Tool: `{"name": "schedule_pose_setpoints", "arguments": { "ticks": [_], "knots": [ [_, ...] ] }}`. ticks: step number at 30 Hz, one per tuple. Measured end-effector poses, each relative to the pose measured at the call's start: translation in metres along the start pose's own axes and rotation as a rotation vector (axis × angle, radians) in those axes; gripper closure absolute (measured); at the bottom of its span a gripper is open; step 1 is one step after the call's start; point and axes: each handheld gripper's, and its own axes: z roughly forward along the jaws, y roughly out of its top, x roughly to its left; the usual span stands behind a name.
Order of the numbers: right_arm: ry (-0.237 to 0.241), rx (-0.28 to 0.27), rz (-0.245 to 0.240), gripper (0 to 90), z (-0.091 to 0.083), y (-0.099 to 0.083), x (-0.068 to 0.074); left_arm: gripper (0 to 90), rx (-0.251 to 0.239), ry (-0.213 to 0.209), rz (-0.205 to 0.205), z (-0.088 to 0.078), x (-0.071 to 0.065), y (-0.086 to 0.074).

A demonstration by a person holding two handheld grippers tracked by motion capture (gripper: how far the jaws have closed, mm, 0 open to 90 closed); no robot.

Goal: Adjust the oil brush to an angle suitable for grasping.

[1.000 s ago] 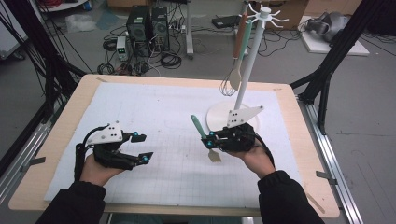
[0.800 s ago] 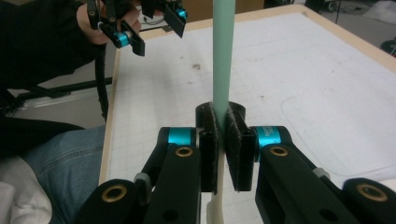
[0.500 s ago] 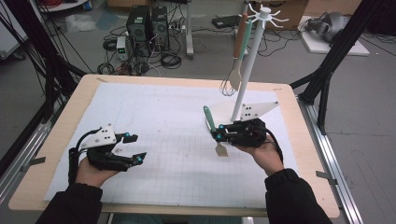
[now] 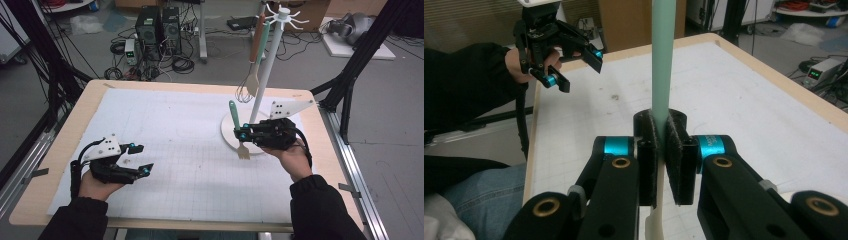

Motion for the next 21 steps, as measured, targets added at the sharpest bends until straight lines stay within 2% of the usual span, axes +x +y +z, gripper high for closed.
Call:
{"name": "schedule_pose_setpoints", "arguments": {
  "ticks": [7,15,21],
  "knots": [
    [-0.019,-0.006,-0.008,84.4,-0.01,0.008,-0.003,29.0,0.007,-0.008,0.002,0.0,0.0,-0.001],
    [-0.04,-0.038,0.002,84.4,-0.026,0.013,-0.005,29.7,0.011,-0.005,0.003,-0.001,0.0,-0.002],
    [-0.042,-0.047,0.001,84.4,-0.03,0.015,-0.007,28.8,0.003,0.011,0.003,-0.003,0.0,-0.001]
  ]
}}
